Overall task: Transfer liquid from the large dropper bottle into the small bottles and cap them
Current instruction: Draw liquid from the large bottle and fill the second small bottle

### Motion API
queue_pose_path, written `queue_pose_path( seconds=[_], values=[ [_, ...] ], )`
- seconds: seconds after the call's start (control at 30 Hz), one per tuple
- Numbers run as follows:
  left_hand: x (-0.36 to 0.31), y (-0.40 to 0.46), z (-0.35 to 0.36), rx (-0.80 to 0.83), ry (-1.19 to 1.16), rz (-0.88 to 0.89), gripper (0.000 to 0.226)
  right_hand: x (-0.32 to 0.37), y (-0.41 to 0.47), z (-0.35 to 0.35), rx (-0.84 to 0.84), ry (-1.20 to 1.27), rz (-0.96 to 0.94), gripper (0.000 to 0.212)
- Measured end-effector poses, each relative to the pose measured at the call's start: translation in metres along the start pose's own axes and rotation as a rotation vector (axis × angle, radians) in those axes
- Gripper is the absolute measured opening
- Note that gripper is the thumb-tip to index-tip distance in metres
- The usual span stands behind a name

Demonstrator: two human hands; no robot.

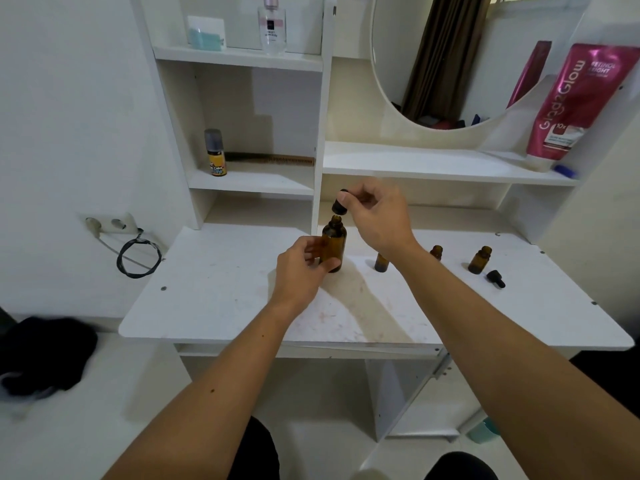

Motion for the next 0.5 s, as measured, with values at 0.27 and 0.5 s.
queue_pose_path(
  seconds=[0.27,0.5],
  values=[
    [-0.001,-0.002,0.001,0.001,0.031,0.001,0.053,0.003,-0.004,0.003,0.032,-0.018,0.024,0.010],
    [-0.004,-0.005,0.003,-0.013,0.077,-0.002,0.053,0.021,-0.002,-0.006,0.027,-0.006,-0.050,0.019]
  ],
)
Point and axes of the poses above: each hand's wrist, its own y-axis towards the middle knuckle, its own z-axis out of the palm, x = y × z, the point moved 8 cm from there along y, towards the middle knuckle, and after that the axes turned 7 degrees about -z, right-handed, at the moved point
